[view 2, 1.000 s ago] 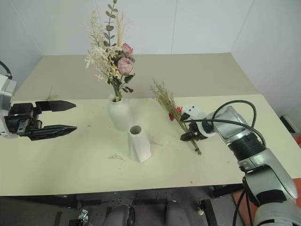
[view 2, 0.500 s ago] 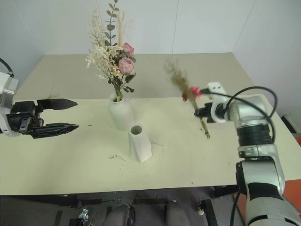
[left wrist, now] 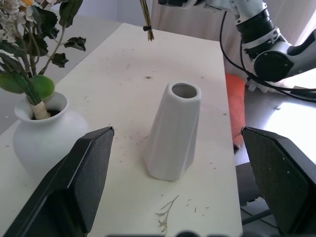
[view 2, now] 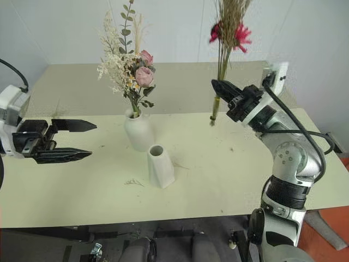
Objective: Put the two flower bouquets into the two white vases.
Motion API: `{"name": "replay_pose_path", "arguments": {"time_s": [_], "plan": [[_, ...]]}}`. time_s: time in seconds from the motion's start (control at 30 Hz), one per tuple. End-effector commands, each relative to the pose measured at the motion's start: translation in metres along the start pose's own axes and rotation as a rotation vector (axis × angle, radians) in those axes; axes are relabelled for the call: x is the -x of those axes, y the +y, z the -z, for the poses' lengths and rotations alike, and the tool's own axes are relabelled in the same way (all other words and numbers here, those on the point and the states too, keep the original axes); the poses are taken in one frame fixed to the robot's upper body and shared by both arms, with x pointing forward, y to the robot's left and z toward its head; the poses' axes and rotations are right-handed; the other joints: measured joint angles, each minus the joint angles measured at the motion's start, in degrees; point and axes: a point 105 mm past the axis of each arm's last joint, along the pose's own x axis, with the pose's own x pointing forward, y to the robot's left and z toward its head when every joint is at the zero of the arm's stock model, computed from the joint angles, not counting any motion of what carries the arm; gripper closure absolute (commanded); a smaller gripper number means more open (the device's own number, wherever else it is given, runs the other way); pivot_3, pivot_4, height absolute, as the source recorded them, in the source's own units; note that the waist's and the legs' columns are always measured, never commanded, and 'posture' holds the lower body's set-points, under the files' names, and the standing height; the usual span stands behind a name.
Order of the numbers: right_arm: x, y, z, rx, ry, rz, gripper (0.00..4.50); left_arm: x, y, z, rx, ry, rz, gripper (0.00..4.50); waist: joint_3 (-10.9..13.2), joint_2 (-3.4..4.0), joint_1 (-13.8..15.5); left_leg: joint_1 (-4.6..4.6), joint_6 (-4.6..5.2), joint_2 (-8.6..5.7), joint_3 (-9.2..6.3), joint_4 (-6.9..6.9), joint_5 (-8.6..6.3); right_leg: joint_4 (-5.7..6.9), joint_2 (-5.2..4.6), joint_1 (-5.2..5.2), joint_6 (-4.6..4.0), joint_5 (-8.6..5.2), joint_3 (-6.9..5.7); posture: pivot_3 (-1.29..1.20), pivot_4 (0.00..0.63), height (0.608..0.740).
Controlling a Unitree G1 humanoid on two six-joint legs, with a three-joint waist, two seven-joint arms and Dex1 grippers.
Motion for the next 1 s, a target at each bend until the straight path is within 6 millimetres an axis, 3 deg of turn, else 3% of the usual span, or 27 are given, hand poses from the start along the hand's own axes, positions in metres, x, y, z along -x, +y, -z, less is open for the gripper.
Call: {"name": "replay_pose_path", "arguments": {"time_s": [0.03,0.3,0.6,1.0], "plan": [[-0.006,0.029,-0.019,-0.010,-0.062,-0.173,4.47,0.003,-0.005,-0.011,-0.038,-0.010,0.033,0.00,0.0,0.00,0.0,0.00,0.00,0.00,0.00,0.01,0.00,0.00,0.00,0.00,0.00,0.00,0.00,0.00,0.150,0.740],[-0.024,0.072,0.012,-0.069,0.015,-0.351,4.47,0.001,-0.005,-0.006,-0.052,0.006,0.023,0.00,0.0,0.00,-0.1,0.00,0.00,0.01,-0.01,0.00,0.00,0.02,0.01,-0.03,0.00,0.00,-0.01,0.00,0.150,0.740],[-0.036,0.103,0.022,-0.089,0.012,-0.467,4.47,0.000,-0.003,-0.002,-0.061,0.008,0.017,0.00,0.0,0.00,0.2,-0.04,0.00,-0.01,-0.04,0.02,0.00,0.02,-0.01,-0.02,0.00,0.00,-0.04,0.00,0.150,0.740],[-0.042,0.110,0.037,-0.114,0.018,-0.473,4.47,0.002,-0.002,-0.003,-0.081,0.011,0.010,0.00,0.0,0.00,0.1,-0.02,0.00,0.00,-0.04,0.01,0.00,0.03,0.00,-0.02,0.00,0.00,-0.04,0.00,0.150,0.740]]}}
